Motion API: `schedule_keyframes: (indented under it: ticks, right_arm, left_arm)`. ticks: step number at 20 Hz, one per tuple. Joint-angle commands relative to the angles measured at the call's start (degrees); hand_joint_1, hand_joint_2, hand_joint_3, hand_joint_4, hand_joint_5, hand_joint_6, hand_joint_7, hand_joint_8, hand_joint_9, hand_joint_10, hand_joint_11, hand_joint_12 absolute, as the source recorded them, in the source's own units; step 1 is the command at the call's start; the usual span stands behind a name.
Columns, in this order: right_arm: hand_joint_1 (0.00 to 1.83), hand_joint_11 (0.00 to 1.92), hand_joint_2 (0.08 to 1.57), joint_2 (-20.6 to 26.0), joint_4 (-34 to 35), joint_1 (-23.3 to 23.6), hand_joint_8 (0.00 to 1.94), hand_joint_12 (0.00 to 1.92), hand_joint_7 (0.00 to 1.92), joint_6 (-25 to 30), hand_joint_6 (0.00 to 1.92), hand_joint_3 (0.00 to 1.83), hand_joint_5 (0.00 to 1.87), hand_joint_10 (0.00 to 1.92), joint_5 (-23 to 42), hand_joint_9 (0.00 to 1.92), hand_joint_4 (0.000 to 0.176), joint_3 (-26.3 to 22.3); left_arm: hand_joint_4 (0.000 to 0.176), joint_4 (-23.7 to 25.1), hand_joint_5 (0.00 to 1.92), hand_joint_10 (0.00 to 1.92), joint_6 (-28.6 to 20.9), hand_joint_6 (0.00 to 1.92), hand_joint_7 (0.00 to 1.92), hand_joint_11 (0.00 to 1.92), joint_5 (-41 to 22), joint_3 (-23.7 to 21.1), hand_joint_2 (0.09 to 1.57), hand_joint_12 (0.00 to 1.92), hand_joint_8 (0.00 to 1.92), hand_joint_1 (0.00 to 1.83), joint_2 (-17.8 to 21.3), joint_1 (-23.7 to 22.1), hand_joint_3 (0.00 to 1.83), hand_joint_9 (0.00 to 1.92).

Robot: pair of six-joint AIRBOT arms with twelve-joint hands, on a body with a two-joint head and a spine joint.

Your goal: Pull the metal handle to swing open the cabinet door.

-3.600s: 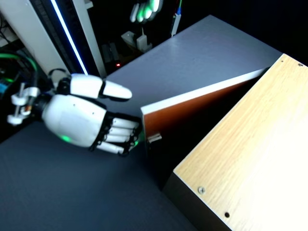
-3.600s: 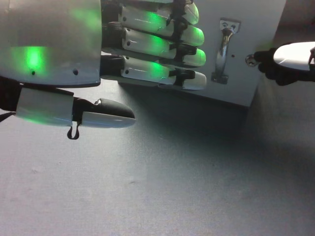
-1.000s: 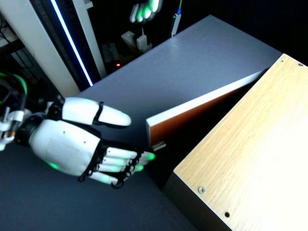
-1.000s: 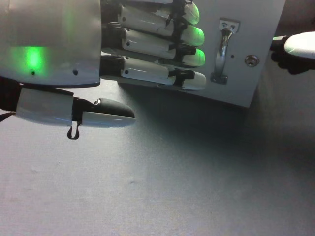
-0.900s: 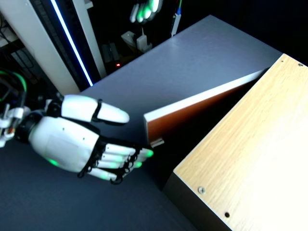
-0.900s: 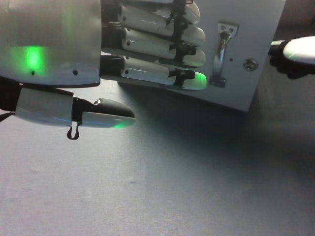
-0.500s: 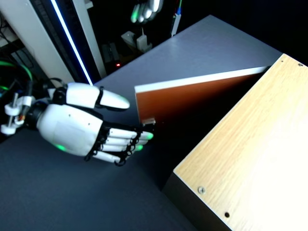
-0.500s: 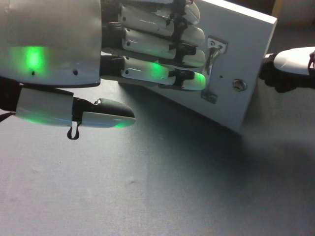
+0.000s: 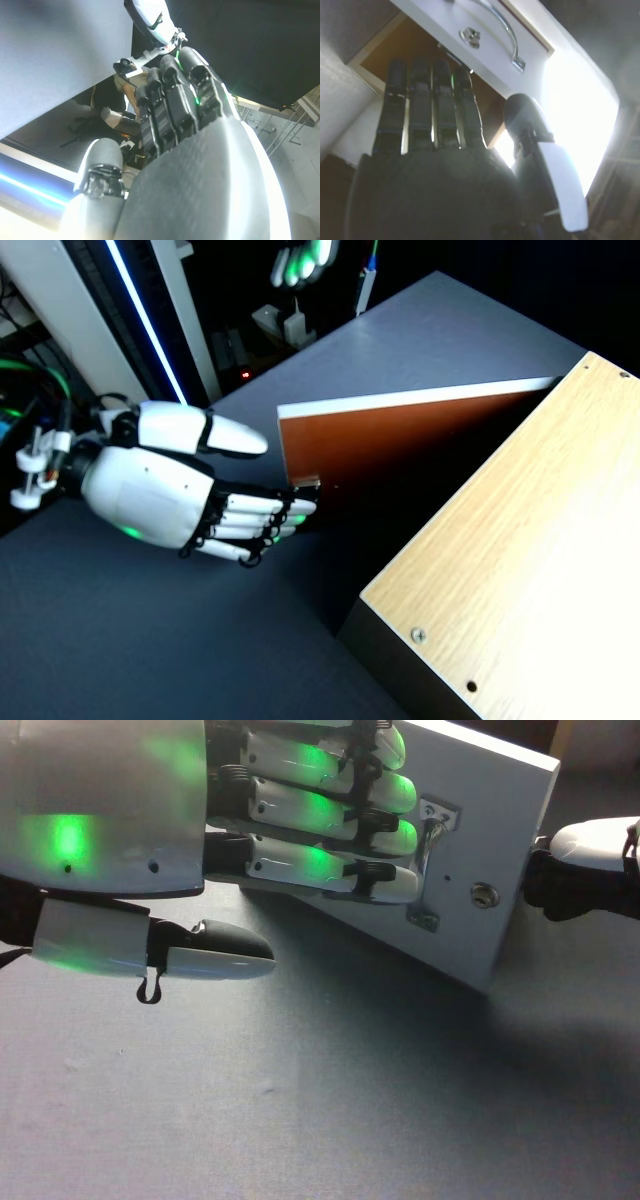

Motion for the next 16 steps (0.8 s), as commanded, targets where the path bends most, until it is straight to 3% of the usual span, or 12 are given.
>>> schedule_keyframes:
  ticks: [1,6,9,16]
  right_arm:
    - [0.00,0.00,1.57,0.4,0.2,0.5,0.00,0.88,0.37,2.2,0.00,0.07,0.35,0.00,6.4,0.35,0.000,-0.1]
    - [0.00,0.00,1.57,0.1,-0.1,0.6,0.00,0.88,0.37,3.6,0.00,0.08,0.36,0.00,7.3,0.35,0.000,0.2]
    - [0.00,0.00,1.57,0.3,-0.1,0.6,0.00,0.88,0.37,0.7,0.00,0.08,0.36,0.00,7.9,0.35,0.000,0.3]
    - [0.00,0.00,1.57,1.5,-0.1,0.7,0.00,0.87,0.38,0.8,0.00,0.07,0.36,0.00,7.8,0.36,0.000,-1.8]
  left_arm:
    - [0.000,-5.4,0.41,0.00,0.5,0.00,0.42,0.03,-1.3,0.1,1.57,0.77,0.00,0.00,0.4,-0.6,0.06,0.38]
    - [0.000,-5.4,0.40,0.00,0.5,0.00,0.42,0.03,-1.3,0.1,1.57,0.77,0.00,0.00,0.4,-0.6,0.06,0.38]
    - [0.000,-5.4,0.41,0.00,0.5,0.00,0.42,0.04,-1.3,0.1,1.57,0.77,0.00,0.00,0.4,-0.6,0.06,0.39]
    - [0.000,-5.4,0.41,0.00,0.5,0.00,0.42,0.04,-1.3,0.1,1.57,0.76,0.00,0.00,0.4,-0.6,0.07,0.38]
